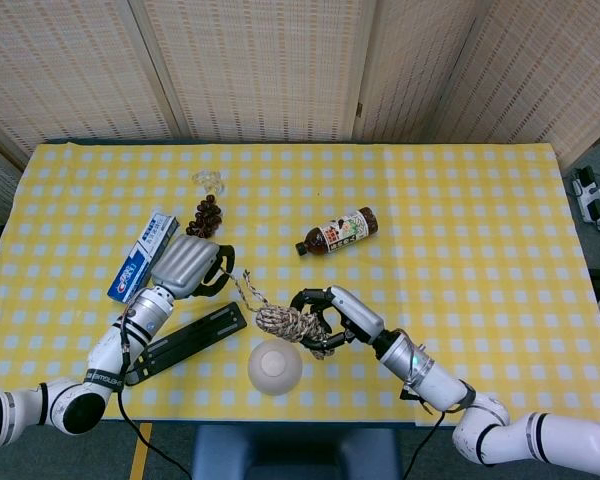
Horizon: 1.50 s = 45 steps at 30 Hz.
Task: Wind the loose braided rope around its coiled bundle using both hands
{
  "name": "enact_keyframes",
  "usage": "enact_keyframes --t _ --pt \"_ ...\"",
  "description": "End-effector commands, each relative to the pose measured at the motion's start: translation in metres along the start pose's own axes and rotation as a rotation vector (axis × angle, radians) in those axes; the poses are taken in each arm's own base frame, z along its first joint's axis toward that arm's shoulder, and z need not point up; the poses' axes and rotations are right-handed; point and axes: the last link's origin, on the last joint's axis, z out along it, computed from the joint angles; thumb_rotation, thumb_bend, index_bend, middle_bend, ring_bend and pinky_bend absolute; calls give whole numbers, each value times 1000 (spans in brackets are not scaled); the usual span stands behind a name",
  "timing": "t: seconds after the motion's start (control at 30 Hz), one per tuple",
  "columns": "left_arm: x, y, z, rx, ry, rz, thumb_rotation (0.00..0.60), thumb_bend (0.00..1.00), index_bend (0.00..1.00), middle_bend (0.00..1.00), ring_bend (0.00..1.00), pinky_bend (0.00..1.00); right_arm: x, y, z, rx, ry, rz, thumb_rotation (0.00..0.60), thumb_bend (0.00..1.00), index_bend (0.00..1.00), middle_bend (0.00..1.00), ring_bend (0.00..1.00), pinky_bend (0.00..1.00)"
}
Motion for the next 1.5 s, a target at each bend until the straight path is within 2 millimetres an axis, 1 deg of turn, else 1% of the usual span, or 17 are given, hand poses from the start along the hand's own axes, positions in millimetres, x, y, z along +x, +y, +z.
enact_keyframes --t 0.03,0.23,0.4,0.5,0.6,0.77,0.97,1.17,1.33,1.5 --pt "12 18 0 -34 36 -7 600 534 616 843 772 750 -9 2 6 -73 -37 -38 600 598 912 767 818 708" --pt "17 47 -2 -104 58 -15 600 535 615 843 773 750 -23 5 20 -129 -64 -65 600 599 913 769 822 712" --pt "16 69 -2 -160 66 17 600 534 614 843 773 750 -36 5 29 -155 -100 -99 600 599 915 773 822 714" --pt "14 80 -3 -186 73 20 600 534 612 843 773 750 -41 8 34 -178 -96 -110 600 599 915 773 821 713" --pt "14 88 -7 -211 79 6 600 535 613 843 773 751 -43 11 42 -203 -53 -88 600 599 915 773 822 714" --pt "14 93 -17 -241 88 -4 600 535 614 843 773 750 -42 14 56 -237 58 -41 600 599 916 773 822 715" --pt "10 90 -31 -271 89 -39 600 534 614 843 773 750 -37 16 71 -242 244 67 600 599 917 776 823 718" --pt "3 77 -42 -272 56 -78 600 535 615 843 773 750 -27 16 78 -197 417 201 600 599 917 776 824 718" --pt "-5 57 -46 -239 36 -91 600 535 615 843 773 750 -20 13 79 -139 472 299 600 599 917 776 823 718" --pt "-10 35 -44 -182 16 -139 600 534 615 843 773 750 -12 10 73 -86 454 331 600 599 917 776 822 719"
